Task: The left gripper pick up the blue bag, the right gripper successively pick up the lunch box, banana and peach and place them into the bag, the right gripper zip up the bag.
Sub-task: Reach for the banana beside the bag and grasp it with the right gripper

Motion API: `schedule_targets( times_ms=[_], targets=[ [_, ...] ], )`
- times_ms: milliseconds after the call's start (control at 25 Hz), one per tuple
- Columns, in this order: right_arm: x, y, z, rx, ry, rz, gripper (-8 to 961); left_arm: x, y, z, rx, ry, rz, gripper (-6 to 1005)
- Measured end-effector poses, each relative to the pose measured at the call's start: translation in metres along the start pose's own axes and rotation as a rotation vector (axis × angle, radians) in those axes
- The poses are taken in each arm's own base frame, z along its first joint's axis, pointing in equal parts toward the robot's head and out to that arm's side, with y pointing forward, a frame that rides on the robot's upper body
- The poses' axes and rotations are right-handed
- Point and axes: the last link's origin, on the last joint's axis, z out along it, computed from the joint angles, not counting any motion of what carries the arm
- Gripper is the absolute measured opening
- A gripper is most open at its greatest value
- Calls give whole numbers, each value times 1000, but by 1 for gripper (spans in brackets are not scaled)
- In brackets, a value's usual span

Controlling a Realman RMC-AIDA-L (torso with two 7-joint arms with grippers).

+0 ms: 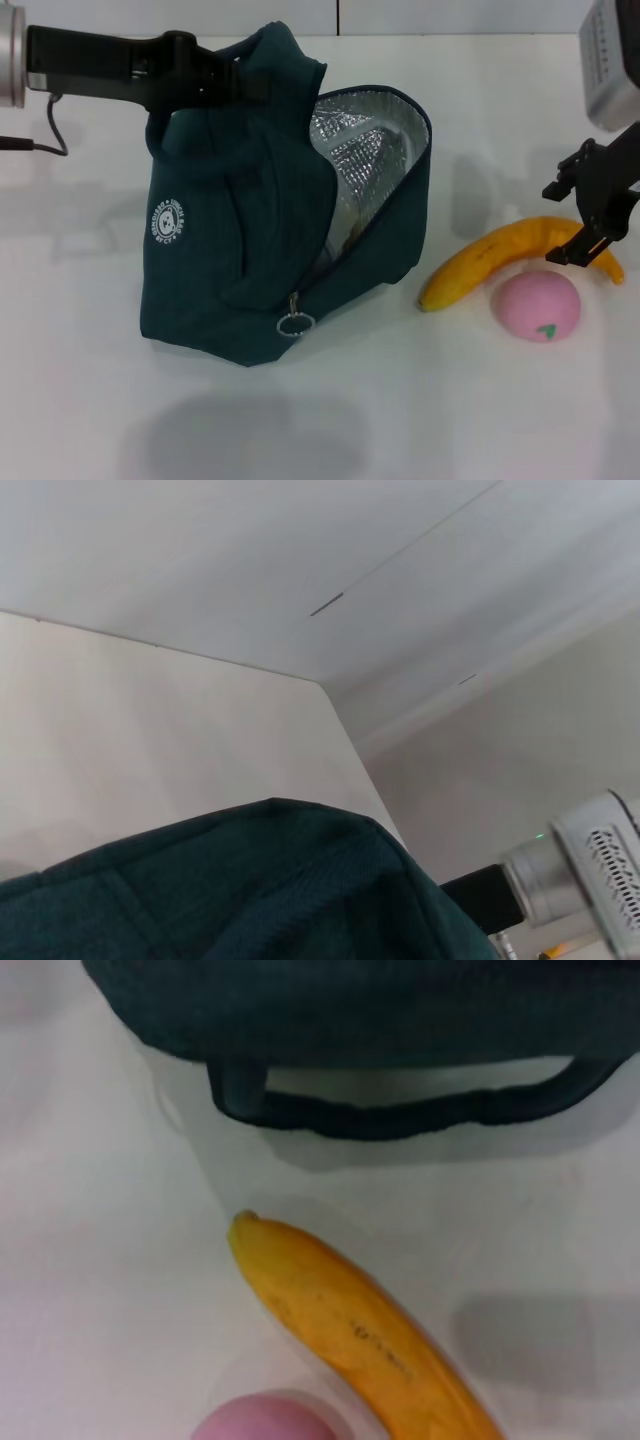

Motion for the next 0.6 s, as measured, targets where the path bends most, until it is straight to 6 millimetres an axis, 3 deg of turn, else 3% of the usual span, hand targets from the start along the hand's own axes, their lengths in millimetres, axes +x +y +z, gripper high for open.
schedule_targets(
  times_ms=[600],
  targets=[
    [3, -3, 16, 20, 2, 32, 819, 1, 0, 0, 3, 4, 1, 37]
  ],
)
